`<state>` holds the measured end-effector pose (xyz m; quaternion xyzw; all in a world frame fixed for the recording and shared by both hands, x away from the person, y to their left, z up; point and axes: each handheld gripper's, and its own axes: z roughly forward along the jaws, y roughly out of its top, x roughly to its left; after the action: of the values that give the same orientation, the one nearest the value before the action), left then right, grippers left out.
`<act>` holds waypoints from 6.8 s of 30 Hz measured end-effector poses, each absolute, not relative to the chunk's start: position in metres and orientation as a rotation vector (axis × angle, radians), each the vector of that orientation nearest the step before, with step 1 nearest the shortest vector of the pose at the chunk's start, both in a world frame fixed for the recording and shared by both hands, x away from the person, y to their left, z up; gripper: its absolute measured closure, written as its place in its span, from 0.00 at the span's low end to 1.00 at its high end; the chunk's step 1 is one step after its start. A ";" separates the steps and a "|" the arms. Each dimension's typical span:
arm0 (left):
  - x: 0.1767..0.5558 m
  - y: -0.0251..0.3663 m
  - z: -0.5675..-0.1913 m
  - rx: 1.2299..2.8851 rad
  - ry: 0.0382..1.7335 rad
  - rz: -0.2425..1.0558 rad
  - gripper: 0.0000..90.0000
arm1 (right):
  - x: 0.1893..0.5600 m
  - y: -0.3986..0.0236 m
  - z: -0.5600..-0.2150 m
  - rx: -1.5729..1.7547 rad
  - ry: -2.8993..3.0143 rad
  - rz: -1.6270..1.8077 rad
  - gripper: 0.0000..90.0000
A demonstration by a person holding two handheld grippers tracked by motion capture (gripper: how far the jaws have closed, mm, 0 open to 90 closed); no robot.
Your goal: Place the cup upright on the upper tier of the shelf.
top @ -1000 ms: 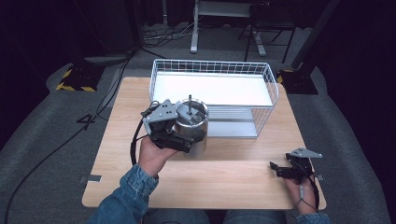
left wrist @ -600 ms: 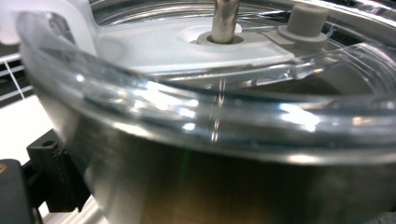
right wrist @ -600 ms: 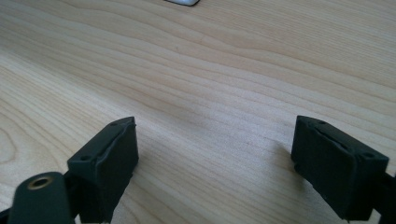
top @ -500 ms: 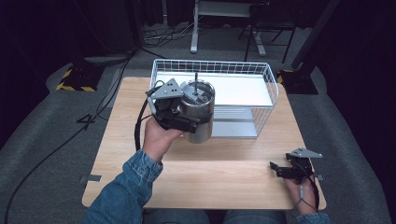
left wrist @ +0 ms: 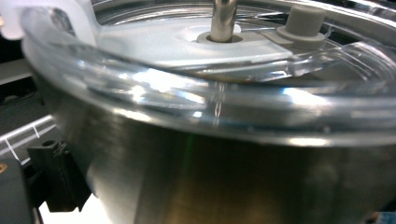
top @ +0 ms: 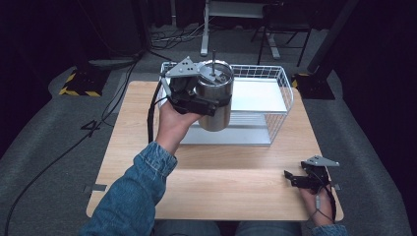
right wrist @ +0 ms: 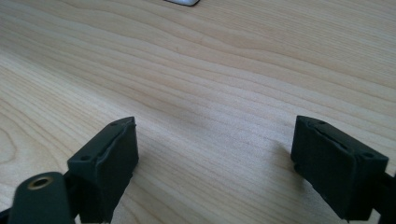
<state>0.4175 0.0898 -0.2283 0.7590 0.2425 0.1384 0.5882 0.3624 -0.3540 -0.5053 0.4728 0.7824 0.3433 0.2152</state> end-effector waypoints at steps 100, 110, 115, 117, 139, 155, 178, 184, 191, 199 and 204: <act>0.502 0.057 -0.245 1.748 0.732 0.484 0.00 | 0.362 -0.354 -0.505 1.306 2.171 0.959 0.19; 0.470 0.079 -0.238 1.742 0.676 0.475 0.00 | 0.362 -0.354 -0.505 1.306 2.178 0.961 0.18; 0.452 0.088 -0.235 1.738 0.643 0.456 0.00 | 0.363 -0.353 -0.505 1.305 2.180 0.962 0.18; 0.444 0.092 -0.233 1.737 0.626 0.444 0.00 | 0.363 -0.353 -0.505 1.305 2.180 0.961 0.18; 0.360 0.146 -0.232 1.730 0.526 0.420 0.00 | 0.363 -0.353 -0.505 1.306 2.180 0.962 0.18; 0.340 0.175 -0.289 1.814 0.572 0.439 0.00 | 0.363 -0.353 -0.505 1.305 2.179 0.960 0.18; 0.325 0.199 -0.394 1.916 0.756 0.402 0.09 | 0.362 -0.353 -0.505 1.302 2.179 0.957 0.18; 0.325 0.197 -0.426 1.966 0.817 0.384 0.09 | 0.362 -0.353 -0.505 1.301 2.179 0.956 0.18; 0.325 0.199 -0.453 1.963 0.894 0.349 0.10 | 0.362 -0.353 -0.505 1.302 2.179 0.956 0.18; 0.325 0.202 -0.480 2.002 0.991 0.353 0.13 | 0.362 -0.353 -0.505 1.301 2.179 0.956 0.18; 0.326 0.202 -0.488 2.053 1.012 0.371 0.15 | 0.362 -0.353 -0.505 1.298 2.178 0.955 0.18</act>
<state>0.3257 0.2019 -0.4877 0.8115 0.4002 0.1466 0.3998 0.3623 -0.3530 -0.5050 0.4681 0.7852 0.3442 0.2143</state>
